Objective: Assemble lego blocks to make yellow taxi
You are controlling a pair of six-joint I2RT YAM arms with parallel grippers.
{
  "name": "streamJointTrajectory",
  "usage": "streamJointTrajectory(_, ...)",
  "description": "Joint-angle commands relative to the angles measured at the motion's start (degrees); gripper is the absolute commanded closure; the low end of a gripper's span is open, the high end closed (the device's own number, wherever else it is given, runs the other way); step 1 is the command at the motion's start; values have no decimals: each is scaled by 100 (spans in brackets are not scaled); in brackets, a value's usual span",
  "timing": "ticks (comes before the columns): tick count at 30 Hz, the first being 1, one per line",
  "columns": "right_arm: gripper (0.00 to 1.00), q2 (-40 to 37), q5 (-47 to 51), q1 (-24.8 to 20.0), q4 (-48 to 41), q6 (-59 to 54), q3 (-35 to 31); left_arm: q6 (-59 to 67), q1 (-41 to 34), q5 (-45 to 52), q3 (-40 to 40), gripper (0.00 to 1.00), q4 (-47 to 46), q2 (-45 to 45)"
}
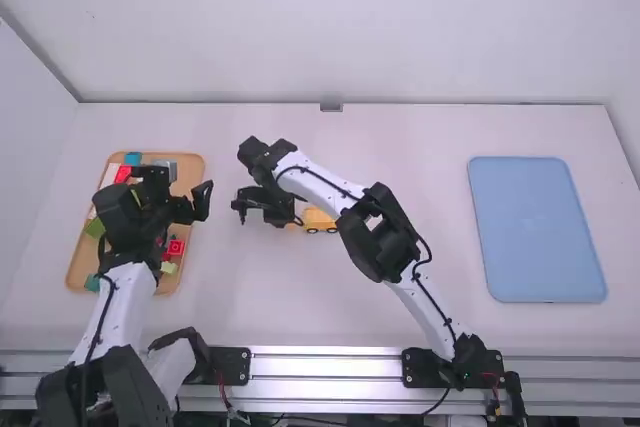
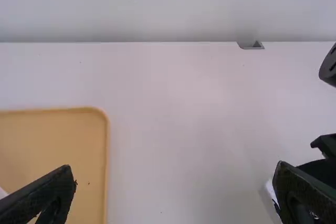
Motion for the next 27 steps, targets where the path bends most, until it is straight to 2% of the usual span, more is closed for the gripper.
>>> streamJointTrajectory(1, 87, 68, 50, -7, 31, 223, 195, -17, 46, 118, 22, 1, 22, 50)
streamJointTrajectory(9, 85, 68, 55, 13, 212, 308, -61, -17, 42, 118, 22, 1, 0, 59)
streamJointTrajectory(11, 80, 68, 31, -17, 203, 304, -61, -20, 20, 118, 22, 1, 0, 59)
streamJointTrajectory(12, 72, 68, 37, -17, 249, 306, -59, -20, 24, 122, 22, 1, 2, 59)
streamJointTrajectory(16, 66, 68, 9, -17, 238, 302, -59, -17, 22, 120, 22, 1, 0, 59)
streamJointTrajectory(27, 56, 68, -227, -48, 160, 264, -59, -20, 13, 118, 22, 1, 0, 59)
